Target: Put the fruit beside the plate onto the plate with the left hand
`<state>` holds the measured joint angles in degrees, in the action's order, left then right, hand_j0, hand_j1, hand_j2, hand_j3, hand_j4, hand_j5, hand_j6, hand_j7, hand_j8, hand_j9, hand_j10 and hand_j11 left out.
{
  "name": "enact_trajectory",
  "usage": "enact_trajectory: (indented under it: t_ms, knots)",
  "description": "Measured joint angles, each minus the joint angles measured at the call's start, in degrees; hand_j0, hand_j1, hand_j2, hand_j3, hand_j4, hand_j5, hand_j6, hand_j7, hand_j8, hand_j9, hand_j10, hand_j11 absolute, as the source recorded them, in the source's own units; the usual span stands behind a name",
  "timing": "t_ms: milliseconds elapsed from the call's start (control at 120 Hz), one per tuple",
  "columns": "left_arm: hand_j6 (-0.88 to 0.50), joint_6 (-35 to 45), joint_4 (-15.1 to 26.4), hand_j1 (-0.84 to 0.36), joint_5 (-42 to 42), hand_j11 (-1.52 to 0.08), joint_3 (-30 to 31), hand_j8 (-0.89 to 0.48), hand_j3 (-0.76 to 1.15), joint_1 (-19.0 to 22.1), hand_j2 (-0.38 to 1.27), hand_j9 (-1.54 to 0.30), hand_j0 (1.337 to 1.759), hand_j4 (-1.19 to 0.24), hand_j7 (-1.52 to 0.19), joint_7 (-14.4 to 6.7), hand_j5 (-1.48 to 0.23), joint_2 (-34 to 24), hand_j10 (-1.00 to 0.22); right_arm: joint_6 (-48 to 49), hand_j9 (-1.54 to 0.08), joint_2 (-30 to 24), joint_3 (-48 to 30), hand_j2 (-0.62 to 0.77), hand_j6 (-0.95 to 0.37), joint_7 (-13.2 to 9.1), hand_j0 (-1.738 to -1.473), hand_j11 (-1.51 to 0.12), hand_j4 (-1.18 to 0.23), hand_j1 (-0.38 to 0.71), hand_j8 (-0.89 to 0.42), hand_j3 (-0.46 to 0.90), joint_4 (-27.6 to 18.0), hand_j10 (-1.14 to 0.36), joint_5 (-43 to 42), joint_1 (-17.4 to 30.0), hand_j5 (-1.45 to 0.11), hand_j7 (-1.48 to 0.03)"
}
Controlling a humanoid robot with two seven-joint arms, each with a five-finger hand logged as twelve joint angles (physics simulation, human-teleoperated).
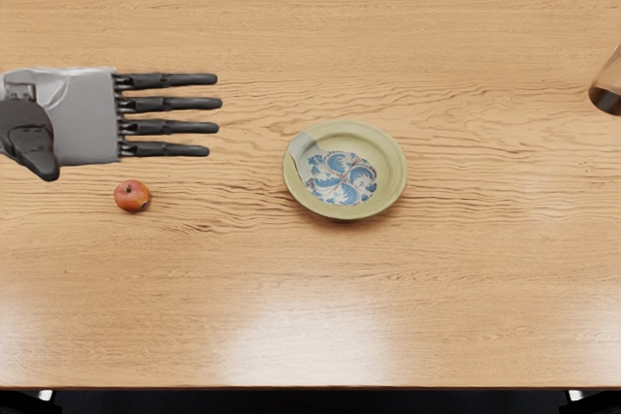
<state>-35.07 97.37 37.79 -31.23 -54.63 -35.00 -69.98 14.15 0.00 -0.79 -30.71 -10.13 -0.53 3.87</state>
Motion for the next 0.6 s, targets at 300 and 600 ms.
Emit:
enact_trajectory:
  t_ms: [300,600]
  knots:
    - [0.01,0.0,0.7,0.35,-1.2,0.00,-1.3,0.01,0.00,-0.3,0.00,0.00,1.658,0.01,0.00,0.0,0.00,-2.6,0.00,0.4,0.00,0.0,0.0,0.00,0.00,0.0,-1.658,0.00,0.00,-0.35,0.00,0.00,-0.4,0.00,0.0,0.0,0.00,0.00]
    - [0.00,7.4,2.8,0.34,-40.1,-0.01,-2.6,0.00,0.00,-7.0,0.00,-0.01,1.658,0.00,-0.01,0.0,-0.01,1.5,0.00,0.4,0.00,0.0,0.0,0.00,0.00,0.0,-1.658,0.00,0.00,-0.35,0.00,0.00,-0.6,0.00,0.0,-0.1,0.00,0.00]
